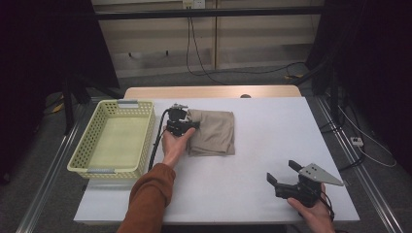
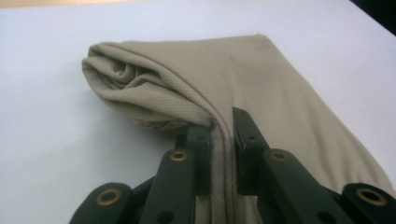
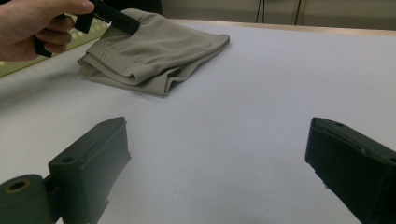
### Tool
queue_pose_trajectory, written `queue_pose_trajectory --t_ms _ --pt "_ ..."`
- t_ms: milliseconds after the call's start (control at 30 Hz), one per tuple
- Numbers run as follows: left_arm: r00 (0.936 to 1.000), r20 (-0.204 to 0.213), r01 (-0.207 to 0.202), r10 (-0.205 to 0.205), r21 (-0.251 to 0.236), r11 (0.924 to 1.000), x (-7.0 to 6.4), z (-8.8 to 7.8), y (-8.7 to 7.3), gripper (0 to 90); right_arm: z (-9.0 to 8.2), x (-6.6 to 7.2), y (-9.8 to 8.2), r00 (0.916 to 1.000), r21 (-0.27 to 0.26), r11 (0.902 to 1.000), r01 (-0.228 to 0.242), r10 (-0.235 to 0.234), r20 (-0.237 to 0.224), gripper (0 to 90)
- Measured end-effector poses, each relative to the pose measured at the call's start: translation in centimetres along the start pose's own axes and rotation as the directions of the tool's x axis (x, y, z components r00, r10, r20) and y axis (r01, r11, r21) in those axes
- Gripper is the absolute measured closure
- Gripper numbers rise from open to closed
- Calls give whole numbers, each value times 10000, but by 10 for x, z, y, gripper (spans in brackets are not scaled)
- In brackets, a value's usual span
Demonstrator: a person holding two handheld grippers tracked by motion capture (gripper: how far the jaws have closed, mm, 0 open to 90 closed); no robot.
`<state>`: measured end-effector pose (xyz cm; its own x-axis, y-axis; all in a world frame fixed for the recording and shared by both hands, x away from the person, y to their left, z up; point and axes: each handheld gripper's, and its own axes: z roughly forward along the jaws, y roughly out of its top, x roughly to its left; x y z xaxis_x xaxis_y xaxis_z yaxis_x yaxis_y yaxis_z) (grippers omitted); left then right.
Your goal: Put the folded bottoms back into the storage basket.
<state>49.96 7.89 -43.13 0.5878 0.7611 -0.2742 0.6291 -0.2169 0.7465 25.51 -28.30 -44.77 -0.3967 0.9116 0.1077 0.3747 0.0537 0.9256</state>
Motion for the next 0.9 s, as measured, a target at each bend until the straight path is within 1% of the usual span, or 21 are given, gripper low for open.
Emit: queue_pose_trajectory --t_ms 67,100,200,300,333,400,433,533,600,667,700,733,833,900 --pt "9998 -4 -188 188 -75 9998 -1 -3 2 801 0 0 0 10000 3 10000 -5 5 -13 58" --pt "9999 7 -162 162 -136 9998 -2 -4 3 802 0 0 0 10000 -8 10000 2 -2 -22 58" --pt "9996 74 -283 286 -356 9990 -5 -9 6 802 0 0 0 10000 -5 10000 7 -7 -18 58" --pt "9984 145 -535 543 -523 9972 -8 -14 10 802 0 0 0 10000 -8 10000 -10 10 -22 58" --pt "9979 147 -620 631 -664 9959 -9 -16 11 802 0 0 0 10000 1 10000 -1 1 -22 58" --pt "9975 220 -655 674 -751 9950 -10 -18 12 803 0 0 0 10000 -2 10000 -15 15 -17 58" --pt "9970 273 -699 727 -918 9933 -12 -22 15 803 0 0 0 10000 -10 10000 -7 7 -16 58" --pt "9960 304 -809 846 -1077 9909 -14 -27 18 804 0 0 0 10000 -4 10000 -21 21 -16 58" --pt "9959 309 -805 846 -1152 9901 -15 -28 18 804 0 0 0 10000 3 10000 -12 12 -17 58" --pt "9946 291 -954 997 -1232 9878 -15 -32 20 804 0 0 0 10000 4 10000 -15 15 -15 58" --pt "9948 318 -921 970 -1319 9870 -16 -34 21 804 0 0 0 10000 4 10000 -15 15 -15 58" --pt "9935 327 -1033 1089 -1389 9849 -16 -38 23 804 0 0 0 10000 0 10000 -30 30 -16 57" --pt "9929 293 -1100 1155 -1482 9828 -17 -42 24 805 0 0 0 10000 -4 10000 -28 28 -16 58" --pt "9931 321 -1065 1129 -1585 9816 -18 -46 26 805 0 0 0 10000 -1 10000 -36 36 -12 57"
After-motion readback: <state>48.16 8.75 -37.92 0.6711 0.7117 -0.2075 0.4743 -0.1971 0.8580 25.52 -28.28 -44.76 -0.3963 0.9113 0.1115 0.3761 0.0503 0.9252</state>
